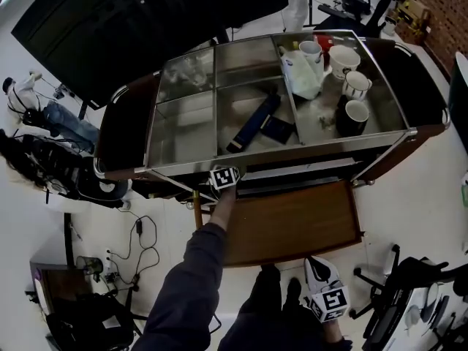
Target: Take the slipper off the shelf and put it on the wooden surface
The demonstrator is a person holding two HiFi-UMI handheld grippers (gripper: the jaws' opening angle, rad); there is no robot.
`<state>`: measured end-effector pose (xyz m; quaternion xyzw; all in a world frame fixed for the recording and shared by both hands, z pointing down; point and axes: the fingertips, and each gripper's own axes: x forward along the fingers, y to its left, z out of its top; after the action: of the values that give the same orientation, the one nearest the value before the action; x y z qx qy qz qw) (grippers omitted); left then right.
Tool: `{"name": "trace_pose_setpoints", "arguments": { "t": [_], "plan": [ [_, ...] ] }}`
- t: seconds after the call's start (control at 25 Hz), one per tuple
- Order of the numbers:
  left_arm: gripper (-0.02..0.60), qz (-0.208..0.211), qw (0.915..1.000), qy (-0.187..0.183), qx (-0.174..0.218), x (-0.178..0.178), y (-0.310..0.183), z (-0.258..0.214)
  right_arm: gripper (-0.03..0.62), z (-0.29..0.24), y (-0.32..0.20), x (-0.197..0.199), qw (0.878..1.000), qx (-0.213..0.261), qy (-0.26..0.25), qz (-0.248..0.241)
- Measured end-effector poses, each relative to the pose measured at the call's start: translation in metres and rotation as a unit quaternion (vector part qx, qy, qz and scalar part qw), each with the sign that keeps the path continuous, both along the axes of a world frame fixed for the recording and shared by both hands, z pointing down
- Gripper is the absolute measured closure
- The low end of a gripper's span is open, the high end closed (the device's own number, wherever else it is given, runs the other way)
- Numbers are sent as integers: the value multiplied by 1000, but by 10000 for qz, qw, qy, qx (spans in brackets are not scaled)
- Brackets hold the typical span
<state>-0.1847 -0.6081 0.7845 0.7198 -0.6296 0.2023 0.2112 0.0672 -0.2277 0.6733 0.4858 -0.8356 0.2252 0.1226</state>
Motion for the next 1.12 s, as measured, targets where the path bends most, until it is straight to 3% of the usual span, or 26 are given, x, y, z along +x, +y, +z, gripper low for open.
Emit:
{"name": "trace_pose_setpoints", "arguments": {
  "t": [0.2, 0.44, 0.56, 0.72, 0.84, 0.92, 1.0, 1.12],
  "plan": [
    [560, -307, 9984, 466, 53, -8, 31, -4, 595, -3, 7, 0, 9999, 103, -67, -84],
    [560, -378, 9977, 565, 7, 0, 166, -6, 595, -12, 41, -1, 9987, 238, -189, -401],
    [561, -428, 9969, 648, -156, 8, 244, 21, 595, -13, 63, 2, 9980, 267, -153, -556],
    [565, -525, 9947, 500, -733, 9, 323, 87, 595, -2, 99, 11, 9977, 133, -58, -660],
    [565, -989, 9868, 639, -1108, -5, 349, 127, 595, 0, 119, 21, 9981, 5, 58, -615],
    [565, -1166, 9842, 763, -1088, -7, 350, 135, 595, 0, 129, 30, 9979, -81, 167, -615],
    [558, -1104, 9865, 765, -941, -4, 347, 131, 595, 1, 136, 36, 9979, -83, 197, -606],
    [488, -884, 9915, 679, -671, 3, 353, 112, 595, -3, 142, 40, 9973, 92, 204, -706]
  ]
}}
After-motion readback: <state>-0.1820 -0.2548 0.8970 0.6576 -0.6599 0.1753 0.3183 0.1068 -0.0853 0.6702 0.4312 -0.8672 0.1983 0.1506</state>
